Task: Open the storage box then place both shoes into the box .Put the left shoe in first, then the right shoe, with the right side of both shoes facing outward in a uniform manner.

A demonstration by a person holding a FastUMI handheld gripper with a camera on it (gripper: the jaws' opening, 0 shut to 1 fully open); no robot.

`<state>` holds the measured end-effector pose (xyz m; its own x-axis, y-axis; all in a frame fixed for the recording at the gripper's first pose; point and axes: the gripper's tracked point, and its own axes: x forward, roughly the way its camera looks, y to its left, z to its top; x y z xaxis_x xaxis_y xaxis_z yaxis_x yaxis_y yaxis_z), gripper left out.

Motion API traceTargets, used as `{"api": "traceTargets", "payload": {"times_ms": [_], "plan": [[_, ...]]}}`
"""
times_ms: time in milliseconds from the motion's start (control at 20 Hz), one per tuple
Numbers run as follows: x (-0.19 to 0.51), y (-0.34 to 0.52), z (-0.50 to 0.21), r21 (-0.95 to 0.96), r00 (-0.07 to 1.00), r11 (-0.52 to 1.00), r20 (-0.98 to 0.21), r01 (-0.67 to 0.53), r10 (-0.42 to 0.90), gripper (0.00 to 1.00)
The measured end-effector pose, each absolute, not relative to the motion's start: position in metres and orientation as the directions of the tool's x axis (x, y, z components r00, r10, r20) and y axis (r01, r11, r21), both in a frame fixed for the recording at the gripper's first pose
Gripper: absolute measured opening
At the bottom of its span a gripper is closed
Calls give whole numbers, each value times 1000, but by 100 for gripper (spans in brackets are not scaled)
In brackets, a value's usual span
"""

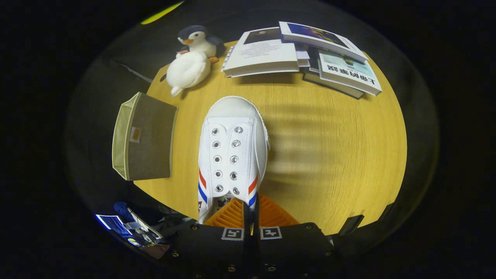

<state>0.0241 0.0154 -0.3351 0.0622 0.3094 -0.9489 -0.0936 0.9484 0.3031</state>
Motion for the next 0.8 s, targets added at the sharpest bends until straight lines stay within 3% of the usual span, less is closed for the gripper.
{"api": "traceTargets", "payload": {"times_ms": [800], "plan": [[61,174,-239,394,84,861,-894,-320,440,1]]}}
